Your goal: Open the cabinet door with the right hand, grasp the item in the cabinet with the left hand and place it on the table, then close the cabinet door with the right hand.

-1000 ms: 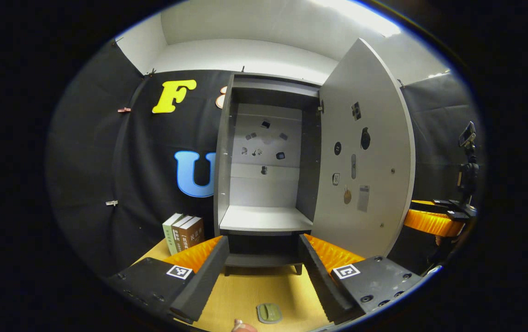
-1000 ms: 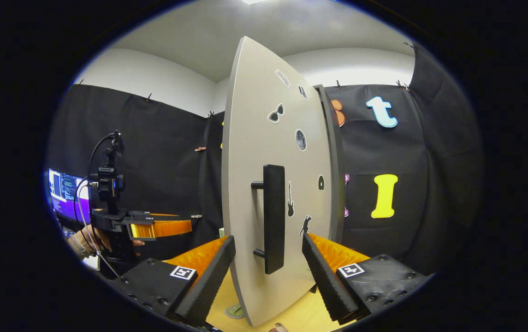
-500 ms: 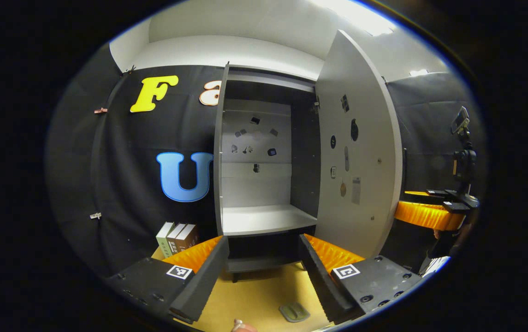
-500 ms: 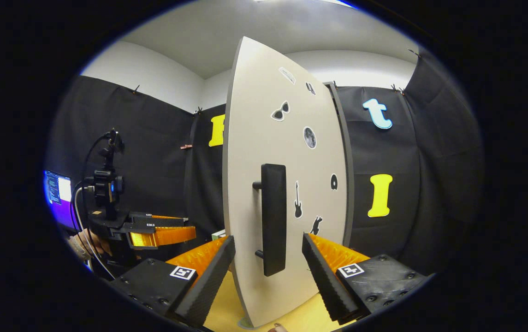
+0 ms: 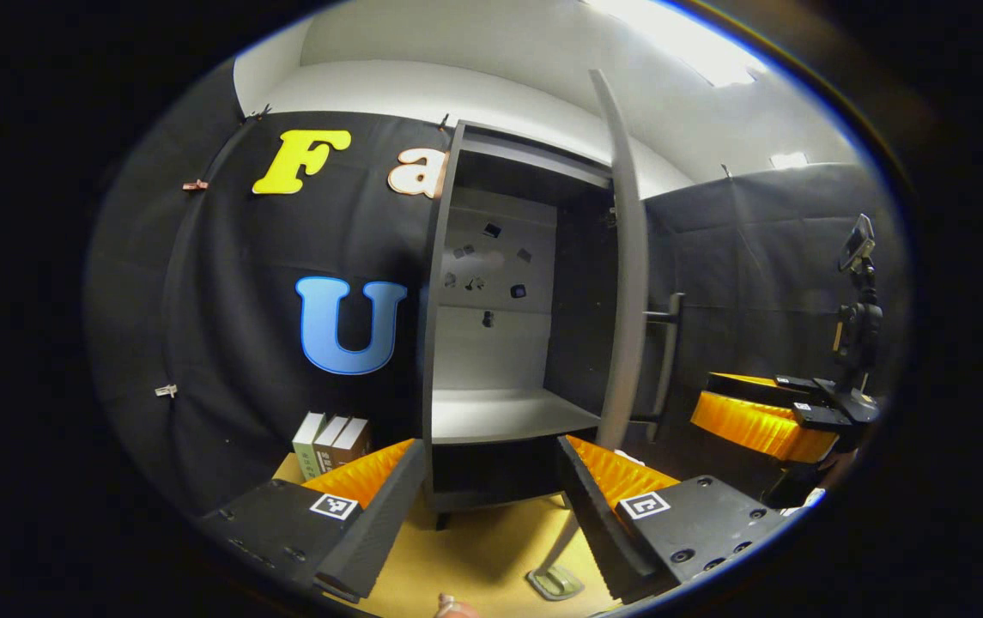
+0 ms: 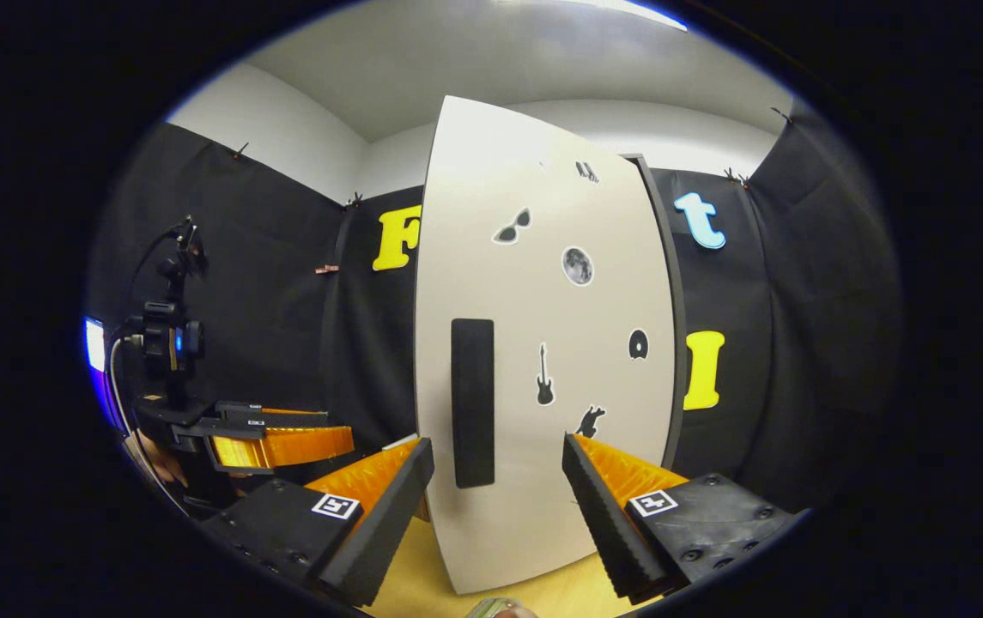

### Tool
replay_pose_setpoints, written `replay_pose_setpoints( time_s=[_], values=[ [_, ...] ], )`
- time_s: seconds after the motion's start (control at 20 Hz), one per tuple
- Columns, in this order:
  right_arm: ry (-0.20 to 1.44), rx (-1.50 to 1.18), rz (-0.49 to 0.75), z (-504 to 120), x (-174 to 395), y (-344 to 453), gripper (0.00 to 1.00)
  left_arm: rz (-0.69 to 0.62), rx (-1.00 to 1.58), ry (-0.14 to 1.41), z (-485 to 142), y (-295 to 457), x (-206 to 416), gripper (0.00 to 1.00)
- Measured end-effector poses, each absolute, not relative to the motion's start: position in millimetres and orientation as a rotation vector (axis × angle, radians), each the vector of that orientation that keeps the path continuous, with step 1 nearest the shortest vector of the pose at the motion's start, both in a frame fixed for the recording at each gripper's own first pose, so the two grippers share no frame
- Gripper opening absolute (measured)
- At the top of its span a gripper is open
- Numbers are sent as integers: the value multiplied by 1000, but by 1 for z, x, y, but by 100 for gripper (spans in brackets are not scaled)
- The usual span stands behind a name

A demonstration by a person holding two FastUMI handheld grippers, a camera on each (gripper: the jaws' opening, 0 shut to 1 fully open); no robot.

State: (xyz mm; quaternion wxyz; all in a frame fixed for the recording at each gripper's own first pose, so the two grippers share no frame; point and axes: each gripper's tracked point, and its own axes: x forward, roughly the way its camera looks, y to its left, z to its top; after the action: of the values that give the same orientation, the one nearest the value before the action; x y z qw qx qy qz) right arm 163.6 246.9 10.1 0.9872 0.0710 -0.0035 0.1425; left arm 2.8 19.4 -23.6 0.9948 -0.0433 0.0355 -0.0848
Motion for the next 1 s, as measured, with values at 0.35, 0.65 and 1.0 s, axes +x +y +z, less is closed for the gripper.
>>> replay_pose_setpoints(
  time_s=[0.35, 0.65, 1.0],
  values=[
    [5, 129, 179, 6, 190, 203, 98, -168, -75, 51, -24, 8, 26, 95],
    [10, 43, 152, 0, 204, 185, 98, -121, -37, 23, -11, 2, 30, 95],
    [22, 49, 179, -4, 206, 185, 98, -134, -11, 13, -4, -27, 33, 95]
  ],
)
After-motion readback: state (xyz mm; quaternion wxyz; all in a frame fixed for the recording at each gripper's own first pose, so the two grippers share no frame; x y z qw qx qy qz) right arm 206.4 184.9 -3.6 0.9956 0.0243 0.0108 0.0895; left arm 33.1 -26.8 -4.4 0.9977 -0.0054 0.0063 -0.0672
